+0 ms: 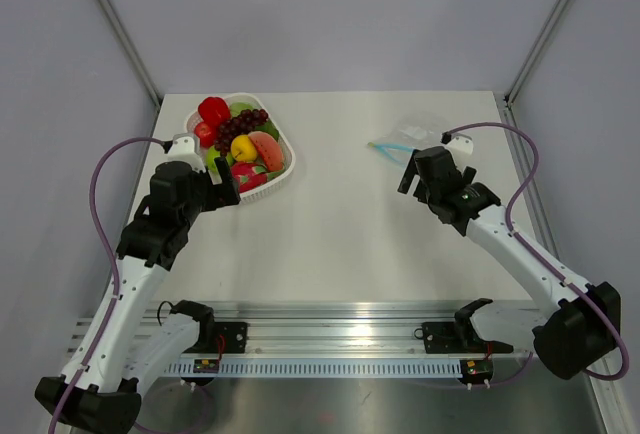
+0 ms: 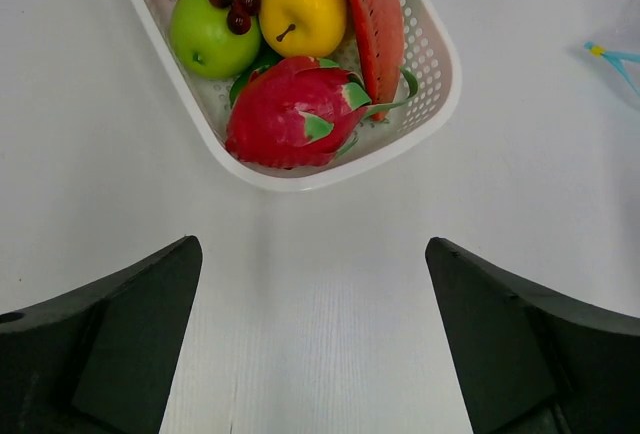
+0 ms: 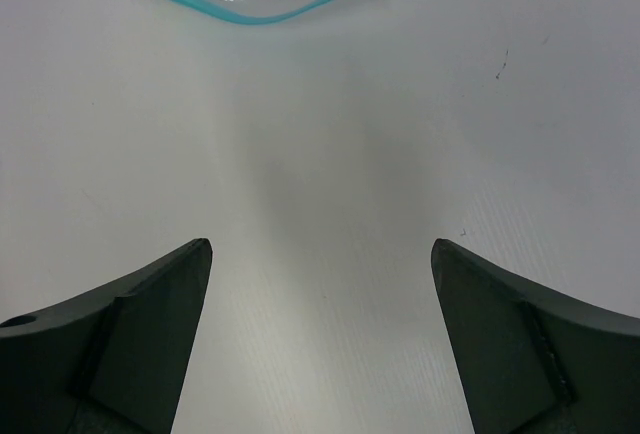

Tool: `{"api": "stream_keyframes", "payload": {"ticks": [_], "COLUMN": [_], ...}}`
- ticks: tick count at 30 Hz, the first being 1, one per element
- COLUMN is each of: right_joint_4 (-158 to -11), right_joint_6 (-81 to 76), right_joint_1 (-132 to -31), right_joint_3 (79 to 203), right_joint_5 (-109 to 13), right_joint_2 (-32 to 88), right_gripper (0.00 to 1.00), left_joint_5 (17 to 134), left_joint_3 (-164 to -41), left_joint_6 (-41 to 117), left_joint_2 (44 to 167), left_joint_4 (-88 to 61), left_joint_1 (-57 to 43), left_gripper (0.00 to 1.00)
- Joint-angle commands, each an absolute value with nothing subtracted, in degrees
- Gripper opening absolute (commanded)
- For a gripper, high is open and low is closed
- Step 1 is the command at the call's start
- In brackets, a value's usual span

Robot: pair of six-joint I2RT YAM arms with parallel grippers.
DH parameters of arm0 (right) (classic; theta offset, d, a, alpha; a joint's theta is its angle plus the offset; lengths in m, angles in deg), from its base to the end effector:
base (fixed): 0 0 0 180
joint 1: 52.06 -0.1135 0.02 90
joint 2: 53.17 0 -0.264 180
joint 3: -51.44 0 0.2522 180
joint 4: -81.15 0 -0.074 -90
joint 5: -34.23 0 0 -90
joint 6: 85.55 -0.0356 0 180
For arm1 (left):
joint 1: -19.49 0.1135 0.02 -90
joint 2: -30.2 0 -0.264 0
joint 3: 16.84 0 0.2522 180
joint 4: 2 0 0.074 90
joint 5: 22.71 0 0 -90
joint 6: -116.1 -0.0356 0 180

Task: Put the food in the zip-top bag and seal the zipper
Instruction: Pick up the zipper food storage bag at the center of the board.

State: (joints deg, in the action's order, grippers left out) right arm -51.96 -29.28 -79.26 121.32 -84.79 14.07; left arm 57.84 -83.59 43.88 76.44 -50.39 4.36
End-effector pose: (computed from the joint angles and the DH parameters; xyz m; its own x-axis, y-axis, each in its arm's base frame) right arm 0.2259 0.0967 0.2952 -0.5665 0.2548 -0.7837 0.2692 0.9560 0.1162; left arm 0.1657 -0.0387 0.3415 -0.4657 -0.1861 -0.8652 -0.0261 0.9801 -0.1968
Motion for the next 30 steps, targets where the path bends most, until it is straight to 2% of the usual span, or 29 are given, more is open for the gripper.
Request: {"api": "stream_keyframes", "payload": {"ticks": [1,16,18,23,30], "right_joint_4": [-54.59,-57.4,-57.84,-62.3,-66.36], "right_joint_6": [-29.91,-28.95,-27.98,-29.12,-32.27], "right_joint_1": [-79.13,-78.35,-75.98,-60.54,-56.19], "right_joint_3": [120.57,119.34,120.04,120.05,123.74], "right_joint_5": [-85.04,-85.13,-81.73,-68.45,-60.79], "right_joint_2": [12.49,13.45,14.5,15.74,26.53], "right_gripper": [1.0,0.99,0.99,1.0,0.99], "left_joint_5": [58.94,60.08,60.26,58.86,57.1], "left_joint_3": [-85.18,-85.97,-86.05,-85.97,-86.84], "left_joint_6": [42.97,41.92,41.83,42.27,43.33], "left_joint_2": [76.52,77.05,76.96,77.93,79.6], "left_joint_4": [-49.77,-51.09,-51.44,-51.79,-51.62], "left_joint_1": [4.2,3.85,2.89,-0.8,-5.02], "left_gripper": [0.99,0.99,0.99,0.99,0.99]}}
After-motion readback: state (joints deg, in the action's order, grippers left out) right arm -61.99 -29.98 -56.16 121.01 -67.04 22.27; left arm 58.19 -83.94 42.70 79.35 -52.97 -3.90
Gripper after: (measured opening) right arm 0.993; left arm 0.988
